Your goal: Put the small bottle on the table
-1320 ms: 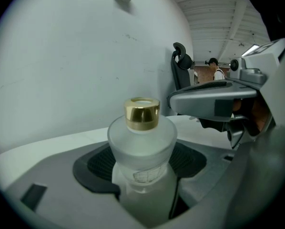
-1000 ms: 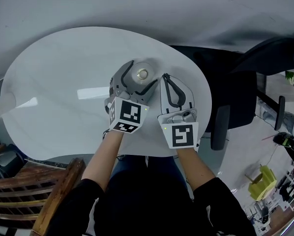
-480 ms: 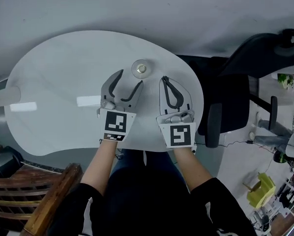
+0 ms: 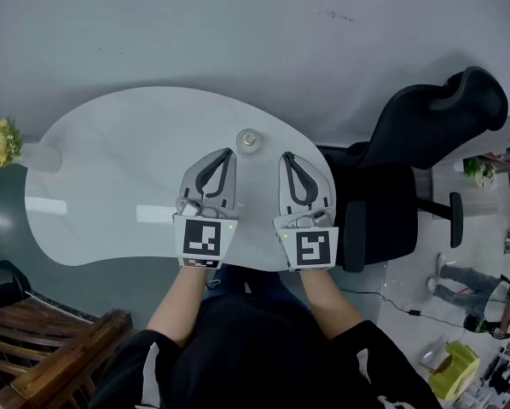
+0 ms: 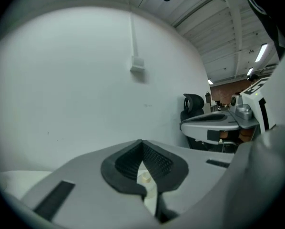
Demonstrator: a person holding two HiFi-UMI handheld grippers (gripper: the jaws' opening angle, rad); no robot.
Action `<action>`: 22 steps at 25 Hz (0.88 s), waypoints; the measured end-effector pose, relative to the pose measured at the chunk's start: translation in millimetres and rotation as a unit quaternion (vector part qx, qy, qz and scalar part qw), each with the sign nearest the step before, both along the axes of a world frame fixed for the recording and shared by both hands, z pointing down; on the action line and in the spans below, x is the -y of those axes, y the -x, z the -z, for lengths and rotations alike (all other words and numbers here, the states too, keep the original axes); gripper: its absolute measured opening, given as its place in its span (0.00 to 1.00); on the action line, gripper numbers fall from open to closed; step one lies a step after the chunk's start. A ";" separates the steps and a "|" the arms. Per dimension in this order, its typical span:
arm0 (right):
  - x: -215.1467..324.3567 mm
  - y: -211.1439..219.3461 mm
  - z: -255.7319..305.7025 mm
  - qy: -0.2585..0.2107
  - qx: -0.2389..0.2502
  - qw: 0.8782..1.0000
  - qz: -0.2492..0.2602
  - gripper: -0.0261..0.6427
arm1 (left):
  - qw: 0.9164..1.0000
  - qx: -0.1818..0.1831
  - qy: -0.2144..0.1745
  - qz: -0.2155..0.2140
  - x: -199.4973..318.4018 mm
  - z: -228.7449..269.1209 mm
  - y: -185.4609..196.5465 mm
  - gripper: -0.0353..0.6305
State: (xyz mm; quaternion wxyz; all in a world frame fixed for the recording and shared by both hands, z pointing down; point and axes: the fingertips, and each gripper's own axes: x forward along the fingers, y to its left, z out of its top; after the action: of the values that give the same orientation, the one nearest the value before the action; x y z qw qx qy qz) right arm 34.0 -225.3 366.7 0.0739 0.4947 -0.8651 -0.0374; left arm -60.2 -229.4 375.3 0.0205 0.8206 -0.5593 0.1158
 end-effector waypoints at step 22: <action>-85.3 -37.6 98.6 -0.066 0.036 0.997 0.009 0.07 | 0.996 -0.021 -0.075 0.033 -97.9 105.3 -12.2 0.06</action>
State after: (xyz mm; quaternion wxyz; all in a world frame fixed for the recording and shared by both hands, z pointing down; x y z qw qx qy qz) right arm 71.5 -140.0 268.0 0.0096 0.4921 -0.8671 -0.0770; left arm -48.1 -131.5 270.1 -0.0252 0.8033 -0.5924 0.0555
